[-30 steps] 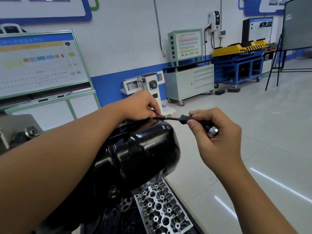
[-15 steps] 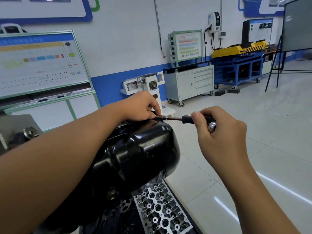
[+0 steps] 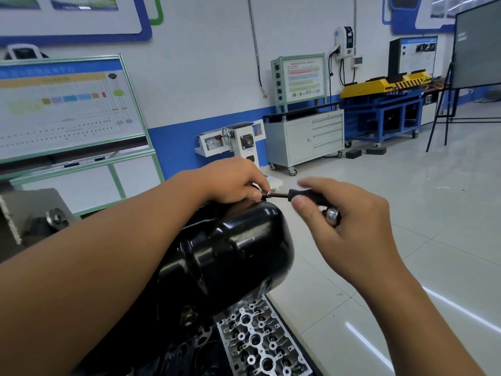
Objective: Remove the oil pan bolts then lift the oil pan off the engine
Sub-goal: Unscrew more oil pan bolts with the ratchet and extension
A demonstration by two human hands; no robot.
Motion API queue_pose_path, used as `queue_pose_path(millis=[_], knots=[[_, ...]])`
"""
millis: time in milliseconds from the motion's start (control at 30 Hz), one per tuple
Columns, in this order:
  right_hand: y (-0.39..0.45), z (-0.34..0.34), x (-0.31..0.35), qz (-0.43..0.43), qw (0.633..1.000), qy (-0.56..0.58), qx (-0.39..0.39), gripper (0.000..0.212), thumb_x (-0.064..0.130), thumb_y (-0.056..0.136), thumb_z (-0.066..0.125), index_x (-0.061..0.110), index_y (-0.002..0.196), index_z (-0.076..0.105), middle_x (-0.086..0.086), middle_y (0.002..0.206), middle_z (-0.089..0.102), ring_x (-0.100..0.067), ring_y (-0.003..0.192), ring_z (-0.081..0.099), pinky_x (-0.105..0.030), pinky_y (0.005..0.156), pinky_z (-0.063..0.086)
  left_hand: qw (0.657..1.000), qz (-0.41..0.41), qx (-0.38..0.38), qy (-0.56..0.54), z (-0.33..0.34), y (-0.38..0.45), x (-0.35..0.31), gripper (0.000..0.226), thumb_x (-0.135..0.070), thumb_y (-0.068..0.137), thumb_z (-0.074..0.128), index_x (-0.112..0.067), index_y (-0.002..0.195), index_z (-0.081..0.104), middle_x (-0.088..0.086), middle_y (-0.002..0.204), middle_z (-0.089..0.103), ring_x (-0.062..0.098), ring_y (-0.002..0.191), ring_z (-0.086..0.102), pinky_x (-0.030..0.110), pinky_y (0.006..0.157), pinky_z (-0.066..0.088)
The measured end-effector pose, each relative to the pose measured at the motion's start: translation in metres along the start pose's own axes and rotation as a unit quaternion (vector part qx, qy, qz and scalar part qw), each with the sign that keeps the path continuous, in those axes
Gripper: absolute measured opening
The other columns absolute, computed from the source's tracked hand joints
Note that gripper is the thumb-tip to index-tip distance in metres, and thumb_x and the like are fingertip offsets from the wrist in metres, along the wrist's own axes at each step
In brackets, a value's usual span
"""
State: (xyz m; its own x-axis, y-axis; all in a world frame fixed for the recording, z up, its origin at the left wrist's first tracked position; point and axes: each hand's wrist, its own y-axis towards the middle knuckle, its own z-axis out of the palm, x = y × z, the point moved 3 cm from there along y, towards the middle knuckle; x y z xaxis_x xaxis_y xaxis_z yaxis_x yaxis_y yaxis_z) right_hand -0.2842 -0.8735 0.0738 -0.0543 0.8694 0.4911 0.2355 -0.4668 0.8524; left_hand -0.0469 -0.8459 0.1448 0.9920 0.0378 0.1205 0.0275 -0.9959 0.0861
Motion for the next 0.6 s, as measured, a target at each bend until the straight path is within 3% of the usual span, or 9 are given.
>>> queue_pose_path(millis=[100, 167, 233, 300, 367, 467, 500, 600], knots=[[-0.0014, -0.0007, -0.0022, 0.174, 0.982, 0.048, -0.055, 0.022, 0.053, 0.096, 0.06, 0.035, 0.085, 0.067, 0.018, 0.074, 0.071, -0.003, 0.073, 0.066, -0.017, 0.062, 0.045, 1.0, -0.014, -0.019, 0.002, 0.0018, 0.0005, 0.0013, 0.026, -0.03, 0.096, 0.07, -0.035, 0.121, 0.073, -0.012, 0.119, 0.069, 0.01, 0.107, 0.058, 0.042, 0.097, 0.049], [-0.0017, -0.0026, -0.0057, 0.209, 0.975, 0.04, -0.057, 0.026, 0.054, 0.095, 0.06, 0.033, 0.081, 0.068, 0.013, 0.069, 0.071, -0.006, 0.071, 0.065, -0.026, 0.063, 0.046, 1.0, -0.017, -0.023, -0.002, 0.0023, 0.0001, 0.0007, 0.026, -0.03, 0.095, 0.071, -0.036, 0.119, 0.074, -0.014, 0.111, 0.068, 0.009, 0.102, 0.059, 0.041, 0.093, 0.051], [-0.0015, -0.0034, -0.0053, 0.201, 0.977, 0.062, -0.044, 0.016, 0.044, 0.095, 0.065, 0.033, 0.085, 0.071, 0.016, 0.071, 0.07, -0.004, 0.074, 0.065, -0.024, 0.064, 0.045, 0.999, -0.023, -0.033, -0.004, 0.0017, -0.0007, 0.0009, 0.024, -0.032, 0.093, 0.073, -0.037, 0.117, 0.074, -0.016, 0.102, 0.065, 0.006, 0.09, 0.057, 0.04, 0.086, 0.052], [-0.0019, -0.0043, -0.0019, 0.164, 0.984, 0.058, -0.022, 0.006, 0.027, 0.095, 0.07, 0.032, 0.096, 0.074, 0.019, 0.075, 0.069, 0.003, 0.08, 0.063, -0.01, 0.065, 0.042, 0.999, -0.025, -0.043, -0.006, 0.001, -0.0004, 0.0023, 0.023, -0.034, 0.091, 0.074, -0.037, 0.114, 0.073, -0.017, 0.092, 0.062, 0.002, 0.083, 0.055, 0.037, 0.077, 0.05], [-0.0011, -0.0065, 0.0005, 0.083, 0.996, -0.007, 0.004, 0.022, 0.009, 0.093, 0.071, 0.026, 0.106, 0.076, 0.016, 0.086, 0.067, 0.003, 0.088, 0.059, -0.006, 0.072, 0.043, 0.999, -0.02, -0.035, 0.001, 0.0008, -0.0006, 0.0021, 0.024, -0.034, 0.093, 0.073, -0.038, 0.117, 0.072, -0.022, 0.088, 0.058, 0.003, 0.083, 0.054, 0.033, 0.075, 0.044], [0.0005, -0.0094, 0.0031, 0.017, 0.998, -0.043, 0.036, 0.04, -0.008, 0.087, 0.068, 0.026, 0.106, 0.076, 0.007, 0.094, 0.064, 0.002, 0.09, 0.058, -0.005, 0.073, 0.041, 1.0, -0.013, -0.005, 0.019, 0.001, -0.0009, 0.0014, 0.027, -0.034, 0.097, 0.068, -0.037, 0.123, 0.071, -0.021, 0.107, 0.066, 0.009, 0.102, 0.056, 0.035, 0.086, 0.046], [0.0003, -0.0098, 0.002, 0.026, 0.999, -0.029, 0.029, 0.037, -0.002, 0.087, 0.072, 0.03, 0.105, 0.074, 0.01, 0.092, 0.065, 0.005, 0.09, 0.059, -0.003, 0.073, 0.04, 1.0, -0.013, -0.003, 0.024, 0.0013, -0.0006, 0.0016, 0.026, -0.034, 0.097, 0.067, -0.037, 0.123, 0.071, -0.016, 0.115, 0.068, 0.011, 0.107, 0.057, 0.036, 0.088, 0.046], [-0.0007, -0.0072, -0.0007, 0.154, 0.987, 0.029, -0.021, 0.012, 0.047, 0.087, 0.074, 0.037, 0.089, 0.067, 0.017, 0.07, 0.066, 0.011, 0.084, 0.061, -0.001, 0.066, 0.039, 0.999, -0.018, -0.014, 0.027, 0.0017, -0.0007, 0.0017, 0.026, -0.034, 0.096, 0.068, -0.039, 0.121, 0.071, -0.013, 0.122, 0.068, 0.012, 0.112, 0.058, 0.039, 0.091, 0.049]])
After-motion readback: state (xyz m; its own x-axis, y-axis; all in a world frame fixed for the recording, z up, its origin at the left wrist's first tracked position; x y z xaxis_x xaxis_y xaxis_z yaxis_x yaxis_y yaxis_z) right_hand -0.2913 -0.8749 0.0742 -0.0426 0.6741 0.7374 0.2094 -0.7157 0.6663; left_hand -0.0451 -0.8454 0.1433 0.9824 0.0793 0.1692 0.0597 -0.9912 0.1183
